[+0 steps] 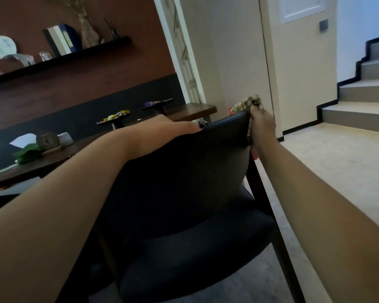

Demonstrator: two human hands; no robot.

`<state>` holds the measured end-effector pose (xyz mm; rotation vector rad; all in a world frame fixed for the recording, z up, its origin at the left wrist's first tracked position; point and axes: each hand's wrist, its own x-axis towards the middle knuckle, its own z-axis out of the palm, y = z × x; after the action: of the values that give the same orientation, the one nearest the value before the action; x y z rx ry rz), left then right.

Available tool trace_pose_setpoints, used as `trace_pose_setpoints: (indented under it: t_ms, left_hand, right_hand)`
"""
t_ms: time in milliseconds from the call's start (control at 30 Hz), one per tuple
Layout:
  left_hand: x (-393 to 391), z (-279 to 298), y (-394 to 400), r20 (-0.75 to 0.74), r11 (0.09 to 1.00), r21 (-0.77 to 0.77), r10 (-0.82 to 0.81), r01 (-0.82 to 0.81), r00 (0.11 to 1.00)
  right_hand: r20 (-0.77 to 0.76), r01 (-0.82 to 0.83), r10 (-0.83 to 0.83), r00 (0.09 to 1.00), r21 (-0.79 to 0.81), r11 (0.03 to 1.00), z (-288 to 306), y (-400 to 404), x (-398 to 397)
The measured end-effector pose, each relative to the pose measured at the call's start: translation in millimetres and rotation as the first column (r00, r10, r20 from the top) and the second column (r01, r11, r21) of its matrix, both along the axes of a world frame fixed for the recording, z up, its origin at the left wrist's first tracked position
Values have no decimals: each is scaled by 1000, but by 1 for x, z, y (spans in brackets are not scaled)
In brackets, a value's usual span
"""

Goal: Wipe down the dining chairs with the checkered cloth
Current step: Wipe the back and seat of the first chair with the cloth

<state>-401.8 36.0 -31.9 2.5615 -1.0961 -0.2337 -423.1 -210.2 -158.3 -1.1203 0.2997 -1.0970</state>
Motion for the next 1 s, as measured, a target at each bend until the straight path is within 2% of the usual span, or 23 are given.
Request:
trace_pose_setpoints:
  t_ms: [133, 200, 333, 433, 533, 600, 667, 733, 800, 867, 933, 1000]
  left_hand:
    - [1, -2, -1, -20, 999, 11, -51, 51, 998]
    - [1, -2, -2, -37, 998, -13, -61, 60, 997]
    - [6, -1, -1, -27, 997, -52, -60, 59, 998]
    - [3, -1, 1, -57, 996, -87, -5, 0, 998]
    - [2, -5, 3, -99, 988, -151, 17, -32, 995]
    - [1, -8, 3, -51, 988, -156, -16, 8, 999]
    - [0, -9, 3, 37, 992, -118, -48, 52, 998]
    - [0, -9, 3, 104, 994, -59, -86, 92, 991]
    - [-1, -8, 5, 122, 995, -15, -100, 103, 987]
    - [0, -5, 7, 132, 991, 37, -129, 125, 983]
    - [1, -3, 7, 136, 989, 56, -145, 138, 980]
    - [3, -3, 5, 191, 980, 116, -184, 164, 964]
  right_hand:
    - [33, 275, -274, 961, -58, 960, 2, 33, -7]
    - [80, 366, -361, 929, -68, 928, 3, 57, -12]
    - [136, 438, -428, 893, -55, 897, -1, 112, -20]
    - [179, 458, -438, 881, -86, 885, -9, 154, -24]
    - [264, 480, -423, 867, -213, 851, -21, 197, -24]
    - [329, 541, -443, 834, -330, 773, -30, 223, -22]
    - [369, 527, -395, 841, -392, 755, -38, 241, -24]
    - [378, 452, -324, 867, -326, 830, -45, 240, -34]
    - [330, 372, -324, 887, -95, 923, -48, 217, -46]
    - [253, 397, -405, 878, 87, 914, -46, 173, -57]
    - [156, 498, -503, 850, 74, 864, -39, 122, -64]
    - [44, 512, -514, 857, 36, 858, -28, 77, -62]
